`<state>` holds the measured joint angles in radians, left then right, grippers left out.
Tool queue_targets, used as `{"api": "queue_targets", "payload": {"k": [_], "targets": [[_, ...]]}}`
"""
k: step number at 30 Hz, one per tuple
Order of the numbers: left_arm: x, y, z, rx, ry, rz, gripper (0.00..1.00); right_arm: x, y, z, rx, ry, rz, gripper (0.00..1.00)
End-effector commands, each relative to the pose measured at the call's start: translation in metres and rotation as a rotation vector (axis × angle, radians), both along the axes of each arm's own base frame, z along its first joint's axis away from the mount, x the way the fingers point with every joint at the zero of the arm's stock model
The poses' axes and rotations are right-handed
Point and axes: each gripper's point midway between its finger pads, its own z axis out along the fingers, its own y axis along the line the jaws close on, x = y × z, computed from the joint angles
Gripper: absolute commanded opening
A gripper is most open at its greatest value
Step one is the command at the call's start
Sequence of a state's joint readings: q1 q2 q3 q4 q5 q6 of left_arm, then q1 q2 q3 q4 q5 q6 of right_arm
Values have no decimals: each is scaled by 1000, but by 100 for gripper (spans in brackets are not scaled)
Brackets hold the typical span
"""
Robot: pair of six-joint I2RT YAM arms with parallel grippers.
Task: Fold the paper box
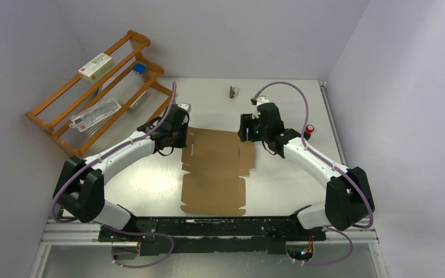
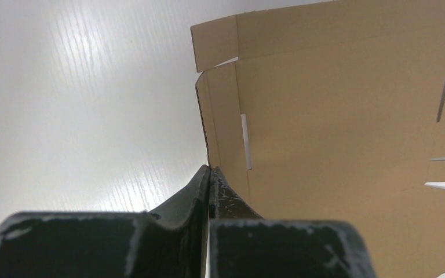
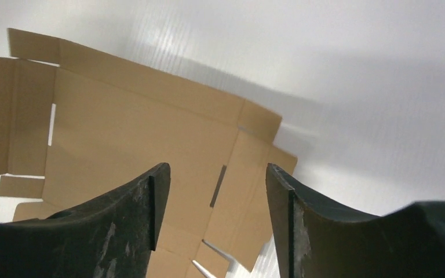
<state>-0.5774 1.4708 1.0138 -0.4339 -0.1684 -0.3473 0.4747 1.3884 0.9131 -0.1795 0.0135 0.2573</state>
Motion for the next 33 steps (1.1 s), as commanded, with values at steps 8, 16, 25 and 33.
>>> {"api": "queue_targets", "payload": {"k": [8,16,25,33], "targets": [[17,-12,42,-18,-116,-178,5,20,58,46,106,-85,378,85],[14,-7,50,-25,-185,-213,5,34,76,7,82,8,583,86],[12,-5,49,-14,-168,-242,5,31,91,-24,121,97,731,80],[10,-1,56,-35,-199,-241,5,32,90,-46,161,154,797,68]]}}
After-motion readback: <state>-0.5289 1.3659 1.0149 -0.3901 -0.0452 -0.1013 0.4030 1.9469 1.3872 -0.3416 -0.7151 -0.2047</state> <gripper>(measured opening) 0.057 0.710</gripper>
